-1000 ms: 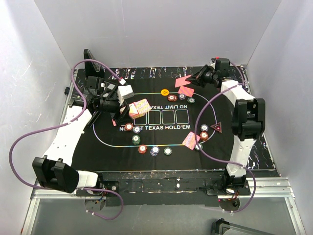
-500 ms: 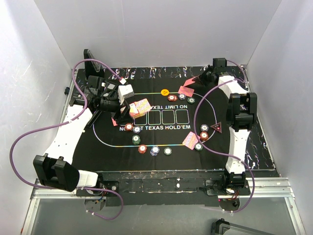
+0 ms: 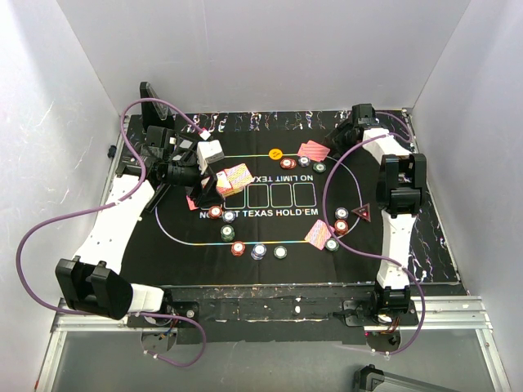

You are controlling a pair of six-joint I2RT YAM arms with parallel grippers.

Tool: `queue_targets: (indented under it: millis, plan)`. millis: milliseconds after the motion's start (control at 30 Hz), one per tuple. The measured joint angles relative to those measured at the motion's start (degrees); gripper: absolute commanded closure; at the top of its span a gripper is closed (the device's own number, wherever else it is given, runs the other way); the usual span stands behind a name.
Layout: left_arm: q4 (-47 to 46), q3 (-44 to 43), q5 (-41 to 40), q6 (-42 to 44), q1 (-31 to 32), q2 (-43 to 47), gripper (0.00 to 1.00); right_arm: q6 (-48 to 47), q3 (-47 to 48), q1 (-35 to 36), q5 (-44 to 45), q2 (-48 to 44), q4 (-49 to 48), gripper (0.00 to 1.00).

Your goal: Distribute texas hold em gaming equipment

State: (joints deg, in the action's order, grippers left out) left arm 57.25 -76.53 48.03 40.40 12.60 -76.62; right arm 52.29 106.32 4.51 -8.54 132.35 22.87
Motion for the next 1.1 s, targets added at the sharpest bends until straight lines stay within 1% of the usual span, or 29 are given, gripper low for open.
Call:
queue_targets:
  millis: [167,233,300,400,500,567,667,733,833,1100]
  plan:
    - [-0.3,0.0,0.0,-0.2,0.0,0.0,1.0,-0.3,-0.8,0.0,2.6,-2.5,3.8,0.28]
    - [-0.3,0.0,0.0,-0.2,0.0,0.0,1.0,-0.4,-2.8,0.0,2.5,-5.8,4.3,0.28]
    - [-0.3,0.0,-0.2,-0.2,0.0,0.0,1.0,-0.4,-6.1,0.3,1.3,-10.8,4.0,0.22]
    - [-0.3,0.0,-0.4,-0.1,0.0,0.1,1.0,-0.8,-12.0,1.4,-2.4,-20.0,2.0,0.17]
    - [-0.3,0.0,-0.5,-0.1,0.0,0.1,1.0,-1.9,-16.6,5.5,-8.9,-28.4,-1.7,0.15]
    - [-0.3,0.0,-0.6,-0.1,0.0,0.1,1.0,-2.8,-18.9,10.6,-14.5,-32.9,-4.5,0.14]
    - [-0.3,0.0,-0.7,-0.1,0.0,0.1,1.0,-3.3,-21.8,17.9,-21.4,-36.8,-8.3,0.13]
    - [-0.4,0.1,-0.7,-0.1,0.0,0.1,1.0,-3.2,-23.8,22.5,-25.1,-38.3,-10.2,0.12]
    - [-0.4,0.1,-0.9,-0.1,0.0,0.1,1.0,-3.1,-24.4,27.2,-28.9,-38.1,-11.6,0.12]
    - [-0.4,0.1,-1.4,-0.1,0.0,0.1,1.0,-4.5,-20.6,31.2,-32.6,-32.8,-11.5,0.1]
